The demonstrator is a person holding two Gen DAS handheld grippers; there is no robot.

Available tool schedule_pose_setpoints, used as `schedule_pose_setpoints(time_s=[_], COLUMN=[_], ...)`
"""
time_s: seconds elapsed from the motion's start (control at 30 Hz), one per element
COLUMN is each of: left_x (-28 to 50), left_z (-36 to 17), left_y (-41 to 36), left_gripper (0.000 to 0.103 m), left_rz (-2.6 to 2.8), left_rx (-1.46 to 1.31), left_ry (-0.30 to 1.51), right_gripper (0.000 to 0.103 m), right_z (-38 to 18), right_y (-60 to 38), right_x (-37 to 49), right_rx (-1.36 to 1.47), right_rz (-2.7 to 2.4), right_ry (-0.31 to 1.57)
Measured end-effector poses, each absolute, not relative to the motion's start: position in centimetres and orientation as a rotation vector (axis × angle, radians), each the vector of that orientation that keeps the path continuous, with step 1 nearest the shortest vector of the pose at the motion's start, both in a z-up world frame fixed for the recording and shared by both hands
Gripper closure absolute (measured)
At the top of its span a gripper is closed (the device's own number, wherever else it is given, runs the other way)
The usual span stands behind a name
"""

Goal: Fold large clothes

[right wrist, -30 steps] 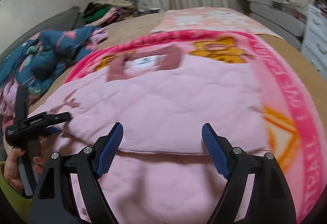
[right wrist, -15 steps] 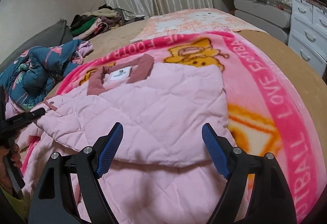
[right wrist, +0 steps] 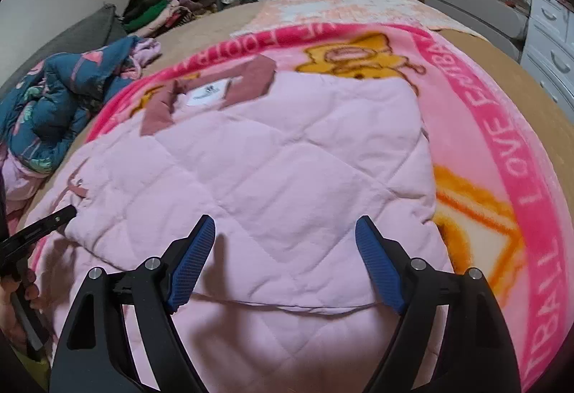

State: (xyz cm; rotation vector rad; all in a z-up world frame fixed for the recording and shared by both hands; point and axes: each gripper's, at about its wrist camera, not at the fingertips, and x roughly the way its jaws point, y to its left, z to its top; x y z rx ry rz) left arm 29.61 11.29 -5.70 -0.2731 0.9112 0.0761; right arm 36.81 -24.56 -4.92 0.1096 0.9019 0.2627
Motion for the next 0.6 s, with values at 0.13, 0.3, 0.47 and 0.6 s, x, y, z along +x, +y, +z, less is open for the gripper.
schedule_pose_setpoints(time_s=[0.13,0.3,0.47,0.6], left_x=[29.2,28.8,28.1,27.6], left_z=[-6.1,-6.2,-5.8,-5.2], left_y=[11.5,12.2,13.0,13.4], left_gripper=[0.071,0.060,0.044,0.029], left_rz=[0.072,0.068,0.061,0.052], left_rx=[-0.272,-0.282,-0.286,-0.291], left_ry=[0.909,0.907,0.897,0.888], right_gripper=[0.023,0.023,0.018,0.010], right_z=[-6.3,-6.8,-6.3,-5.9], right_y=[-24.1,-23.7,-23.5,-23.0], right_x=[37.1,36.8,35.9,35.5], right_rx=[0.065,0.031,0.022,0.025], right_rz=[0.237,0.208,0.192,0.178], right_ry=[0.923,0.913,0.902,0.907])
